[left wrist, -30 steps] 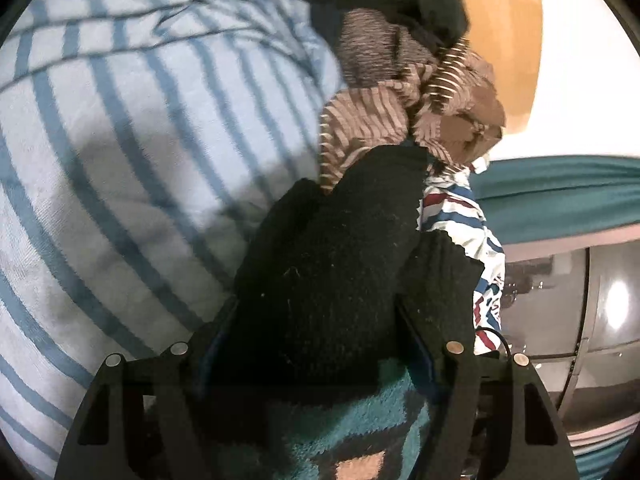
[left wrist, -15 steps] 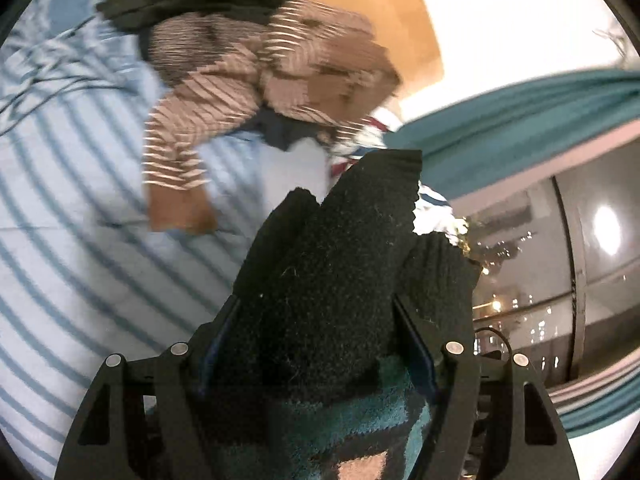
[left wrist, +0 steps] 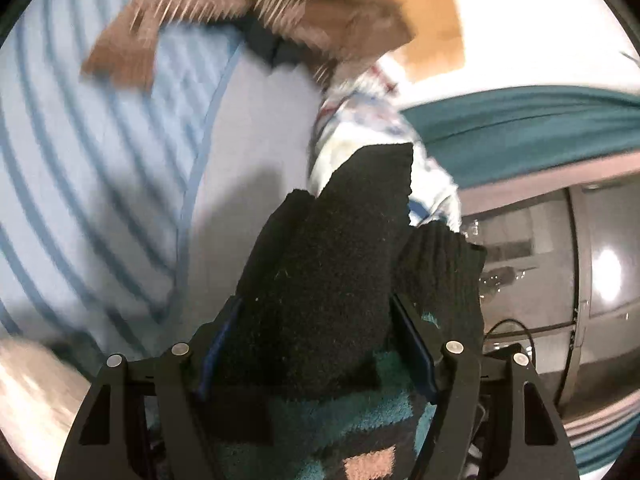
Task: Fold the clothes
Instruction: 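Carry the folded sweater bundle with both grippers toward the star-patterned duvet, then lower the folded sweater onto the grey sheet beside the duvet and open both grippers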
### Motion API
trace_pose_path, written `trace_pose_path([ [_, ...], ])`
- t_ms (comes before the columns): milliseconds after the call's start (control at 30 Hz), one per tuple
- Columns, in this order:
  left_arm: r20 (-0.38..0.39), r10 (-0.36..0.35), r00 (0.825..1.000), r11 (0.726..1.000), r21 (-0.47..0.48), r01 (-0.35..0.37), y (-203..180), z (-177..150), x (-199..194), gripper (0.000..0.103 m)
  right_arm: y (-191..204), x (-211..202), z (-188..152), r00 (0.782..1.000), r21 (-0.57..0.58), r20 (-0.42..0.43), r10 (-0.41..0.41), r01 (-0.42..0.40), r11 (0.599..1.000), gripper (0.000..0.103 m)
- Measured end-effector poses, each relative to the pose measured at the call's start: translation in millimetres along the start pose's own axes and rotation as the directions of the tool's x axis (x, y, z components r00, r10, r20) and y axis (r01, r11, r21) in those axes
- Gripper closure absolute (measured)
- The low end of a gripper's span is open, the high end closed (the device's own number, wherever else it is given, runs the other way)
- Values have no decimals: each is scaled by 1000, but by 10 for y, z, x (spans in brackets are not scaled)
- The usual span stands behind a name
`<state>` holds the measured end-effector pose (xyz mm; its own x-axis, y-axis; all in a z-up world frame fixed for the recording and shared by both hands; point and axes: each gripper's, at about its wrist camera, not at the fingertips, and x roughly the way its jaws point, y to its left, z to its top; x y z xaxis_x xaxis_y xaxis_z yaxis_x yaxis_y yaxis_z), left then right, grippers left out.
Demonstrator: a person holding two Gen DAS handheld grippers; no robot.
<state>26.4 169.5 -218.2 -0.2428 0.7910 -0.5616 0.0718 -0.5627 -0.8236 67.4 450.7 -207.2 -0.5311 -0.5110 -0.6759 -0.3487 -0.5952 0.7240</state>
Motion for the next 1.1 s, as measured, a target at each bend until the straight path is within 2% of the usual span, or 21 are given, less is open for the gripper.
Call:
trace_pose_path([
  [100,-80,34,996,996,-83,-40,252,-251,329,31,-399,58,44,990,13,-118,-75,77,997,15],
  [167,-130,89,987,986,-129,-106,468,-442,540,32,-694,163,29,977,34,-186,-107,116,993,15],
  [233,-164,153,975,980,-99,-170,555,-540,663,35,-987,325,-27,957,57,-252,-141,160,985,15],
  [300,-165,232,959,973,36,-229,445,-611,738,35,-1239,411,-59,942,71,-295,-161,190,979,14],
  [333,-171,248,954,968,78,-238,416,-644,775,35,-1325,415,-68,936,72,-306,-173,204,976,14],
  [433,-202,240,949,970,93,-226,419,-694,865,35,-1426,318,-79,918,48,-321,-233,262,964,16],
  [500,-197,264,944,962,121,-244,359,-678,881,35,-1310,214,-31,891,-14,-308,-334,347,938,17],
  [533,-202,275,940,958,139,-250,326,-663,878,35,-1226,164,-6,867,-57,-289,-405,407,912,16],
  [567,-206,286,936,954,157,-257,293,-649,875,35,-1112,117,14,825,-126,-249,-508,492,861,11],
  [633,-213,307,928,944,192,-268,228,-620,866,35,-820,54,16,702,-298,-128,-701,647,702,10],
  [667,-207,306,929,943,198,-266,204,-593,830,35,-664,32,-1,650,-377,-65,-757,686,622,10],
  [700,-199,303,932,943,205,-263,176,-563,789,35,-550,-4,-19,623,-422,-20,-782,704,571,10],
  [767,-168,270,948,945,237,-227,41,-445,627,35,-364,-113,-43,623,-429,40,-782,717,549,10],
  [800,-154,258,954,943,256,-214,-10,-407,560,35,-287,-183,-45,642,-415,62,-764,713,566,10],
  [833,-126,260,957,934,286,-216,-88,-355,477,35,-236,-269,-37,680,-386,76,-729,695,607,12],
  [867,-100,262,960,923,316,-219,-166,-306,398,35,-212,-369,-17,722,-348,90,-686,668,658,20],
  [900,-91,272,958,908,355,-224,-233,-289,351,59,-197,-409,2,763,-303,95,-639,634,712,25],
  [933,-124,298,946,895,381,-232,-247,-306,381,101,-99,-204,129,788,-265,86,-609,608,748,39],
  [967,-156,324,933,882,407,-239,-262,-323,411,103,-41,26,279,804,-224,70,-591,590,776,61],
  [1000,-186,351,918,868,432,-245,-271,-345,443,103,-123,59,202,801,-185,47,-596,594,783,66],
  [1100,-269,444,855,834,472,-285,-158,-553,577,103,-347,248,114,754,-106,-22,-657,651,751,69],
])
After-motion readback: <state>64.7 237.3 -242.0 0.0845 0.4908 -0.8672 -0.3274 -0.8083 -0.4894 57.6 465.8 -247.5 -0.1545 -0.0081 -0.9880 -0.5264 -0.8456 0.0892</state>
